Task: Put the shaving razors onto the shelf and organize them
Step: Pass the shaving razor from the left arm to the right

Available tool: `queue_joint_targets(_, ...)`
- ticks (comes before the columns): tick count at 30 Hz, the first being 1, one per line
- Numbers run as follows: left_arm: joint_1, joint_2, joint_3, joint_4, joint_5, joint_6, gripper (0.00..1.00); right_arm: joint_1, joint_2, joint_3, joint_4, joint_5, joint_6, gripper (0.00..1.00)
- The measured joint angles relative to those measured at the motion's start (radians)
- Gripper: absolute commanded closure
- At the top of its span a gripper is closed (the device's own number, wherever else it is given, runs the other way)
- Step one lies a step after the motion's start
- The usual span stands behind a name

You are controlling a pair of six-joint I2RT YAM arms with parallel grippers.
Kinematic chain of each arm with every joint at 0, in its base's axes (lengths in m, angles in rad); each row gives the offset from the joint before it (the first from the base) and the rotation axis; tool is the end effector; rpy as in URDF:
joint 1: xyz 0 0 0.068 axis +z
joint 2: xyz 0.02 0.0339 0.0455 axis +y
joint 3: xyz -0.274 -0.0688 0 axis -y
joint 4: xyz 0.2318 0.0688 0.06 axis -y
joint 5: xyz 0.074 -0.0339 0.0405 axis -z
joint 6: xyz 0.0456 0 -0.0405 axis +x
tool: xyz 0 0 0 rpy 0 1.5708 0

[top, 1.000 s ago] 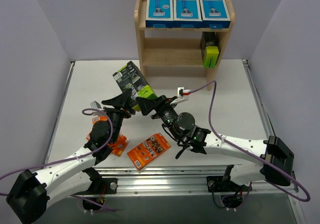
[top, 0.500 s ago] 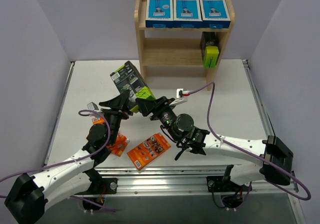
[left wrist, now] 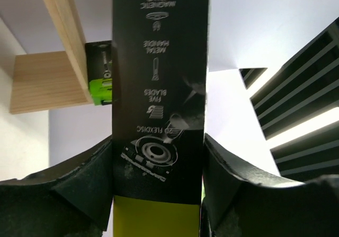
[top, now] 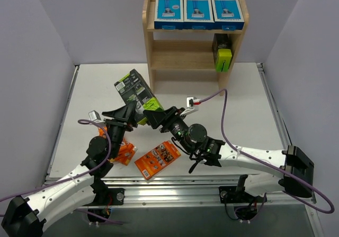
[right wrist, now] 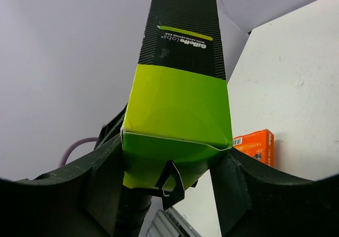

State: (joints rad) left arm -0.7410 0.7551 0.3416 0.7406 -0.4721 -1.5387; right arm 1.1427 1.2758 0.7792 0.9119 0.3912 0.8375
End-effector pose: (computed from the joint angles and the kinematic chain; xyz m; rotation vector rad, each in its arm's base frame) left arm 0.1360 -0.0963 0.2999 -0.9753 1.1060 -1.6318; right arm 0.1316 0.2466 0.3648 0.1890 1.3178 1.4950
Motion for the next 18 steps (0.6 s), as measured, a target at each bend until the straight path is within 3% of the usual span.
queue_joint_targets(10,0.002,-0.066,-0.025,-0.164,0.058,0.095,0.20,-0.002,-0.080,-0.073,-0.047,0.046,-0.021,1.00)
queue_joint_targets(18,0.027,-0.086,-0.047,-0.186,0.061,0.115,0.12,-0.036,-0.126,-0.105,-0.146,0.147,-0.056,1.00)
